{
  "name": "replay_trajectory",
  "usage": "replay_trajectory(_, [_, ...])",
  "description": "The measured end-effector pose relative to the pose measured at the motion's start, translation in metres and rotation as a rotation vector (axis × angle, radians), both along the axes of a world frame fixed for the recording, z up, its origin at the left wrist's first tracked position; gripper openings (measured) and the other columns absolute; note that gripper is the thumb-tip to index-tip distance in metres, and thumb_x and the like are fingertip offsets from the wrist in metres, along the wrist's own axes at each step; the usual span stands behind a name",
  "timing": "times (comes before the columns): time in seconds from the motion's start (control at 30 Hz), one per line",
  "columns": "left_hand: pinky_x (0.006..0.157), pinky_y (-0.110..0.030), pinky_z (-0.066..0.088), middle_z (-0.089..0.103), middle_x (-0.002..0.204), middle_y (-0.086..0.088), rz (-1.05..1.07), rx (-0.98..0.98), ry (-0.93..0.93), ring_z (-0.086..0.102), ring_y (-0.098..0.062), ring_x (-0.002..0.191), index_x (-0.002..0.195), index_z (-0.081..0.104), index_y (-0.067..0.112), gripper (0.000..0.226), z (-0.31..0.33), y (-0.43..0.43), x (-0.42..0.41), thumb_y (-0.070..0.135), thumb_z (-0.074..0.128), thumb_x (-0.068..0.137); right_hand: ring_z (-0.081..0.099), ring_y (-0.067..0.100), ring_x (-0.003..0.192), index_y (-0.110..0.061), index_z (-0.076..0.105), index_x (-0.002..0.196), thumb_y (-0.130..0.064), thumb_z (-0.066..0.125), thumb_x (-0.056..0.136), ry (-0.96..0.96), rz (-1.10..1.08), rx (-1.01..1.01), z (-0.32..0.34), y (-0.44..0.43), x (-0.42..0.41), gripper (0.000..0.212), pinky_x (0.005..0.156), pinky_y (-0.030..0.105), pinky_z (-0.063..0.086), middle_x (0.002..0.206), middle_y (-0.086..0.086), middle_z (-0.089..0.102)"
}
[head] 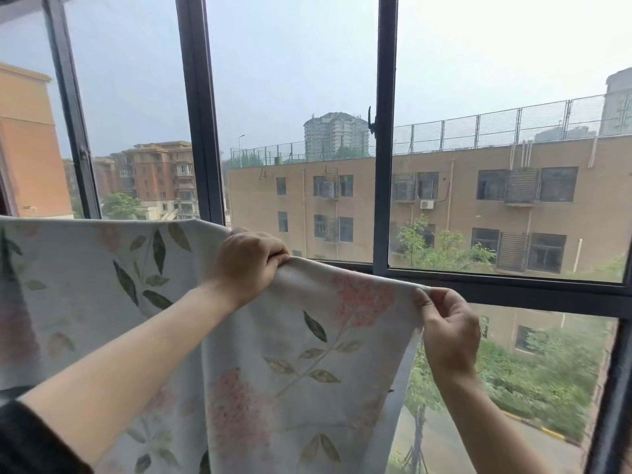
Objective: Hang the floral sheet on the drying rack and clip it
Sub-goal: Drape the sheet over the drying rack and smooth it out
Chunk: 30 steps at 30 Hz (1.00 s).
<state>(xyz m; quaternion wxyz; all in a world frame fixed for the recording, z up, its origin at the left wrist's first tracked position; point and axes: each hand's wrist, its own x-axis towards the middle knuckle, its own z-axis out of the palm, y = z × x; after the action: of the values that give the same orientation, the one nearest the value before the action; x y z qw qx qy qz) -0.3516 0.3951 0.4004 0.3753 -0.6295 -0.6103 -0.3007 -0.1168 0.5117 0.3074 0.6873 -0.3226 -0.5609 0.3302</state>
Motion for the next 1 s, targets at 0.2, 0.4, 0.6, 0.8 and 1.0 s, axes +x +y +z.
replay_trajectory(0.2, [0.071,-0.029,0.041,0.072,0.081,-0.004,0.025,0.135,-0.176,0.064,-0.027,0.075,0.083,0.072,0.014,0.008,-0.001,0.012,0.012,0.015,0.065,0.086,0.052,0.004,0.06,-0.015,0.063,0.081,-0.023,0.059,0.093,0.011,-0.014,0.067,0.025,0.01,0.008,0.015,0.055,0.011,0.041,0.069,-0.004,0.061])
replay_trajectory(0.4, [0.076,-0.036,0.048,0.069,0.086,-0.005,-0.049,0.137,-0.202,0.062,-0.026,0.079,0.088,0.07,0.011,0.008,0.023,0.021,0.007,0.017,0.063,0.088,0.047,0.002,0.055,-0.012,0.058,0.082,-0.018,0.05,0.097,-0.02,-0.12,0.211,0.08,0.02,0.01,0.018,0.048,0.007,0.036,0.065,-0.007,0.052])
replay_trajectory(0.6, [0.07,-0.035,0.044,0.062,0.072,-0.001,-0.008,-0.048,-0.185,0.061,-0.03,0.074,0.081,0.071,0.013,0.015,0.032,0.014,-0.022,0.025,0.064,0.088,0.052,0.016,0.066,-0.012,0.056,0.084,-0.018,0.047,0.098,-0.181,-0.244,0.219,0.094,0.032,0.006,0.018,0.058,0.021,0.038,0.075,0.003,0.059])
replay_trajectory(0.8, [0.067,-0.031,0.039,0.069,0.084,-0.008,0.066,0.058,-0.203,0.061,-0.031,0.08,0.082,0.068,0.013,0.016,0.025,0.018,-0.022,0.025,0.061,0.09,0.047,0.004,0.065,-0.011,0.058,0.087,-0.024,0.048,0.099,-0.207,-0.123,0.129,0.083,0.033,0.006,0.02,0.055,0.013,0.036,0.077,0.0,0.057])
replay_trajectory(1.0, [0.068,-0.032,0.042,0.07,0.089,-0.006,0.104,0.1,-0.192,0.063,-0.031,0.084,0.085,0.069,0.018,0.016,0.022,0.029,-0.021,0.029,0.059,0.09,0.063,0.01,0.083,-0.017,0.064,0.101,-0.032,0.061,0.091,-0.162,0.221,0.012,0.067,0.025,0.005,0.019,0.068,0.019,0.047,0.093,0.0,0.067])
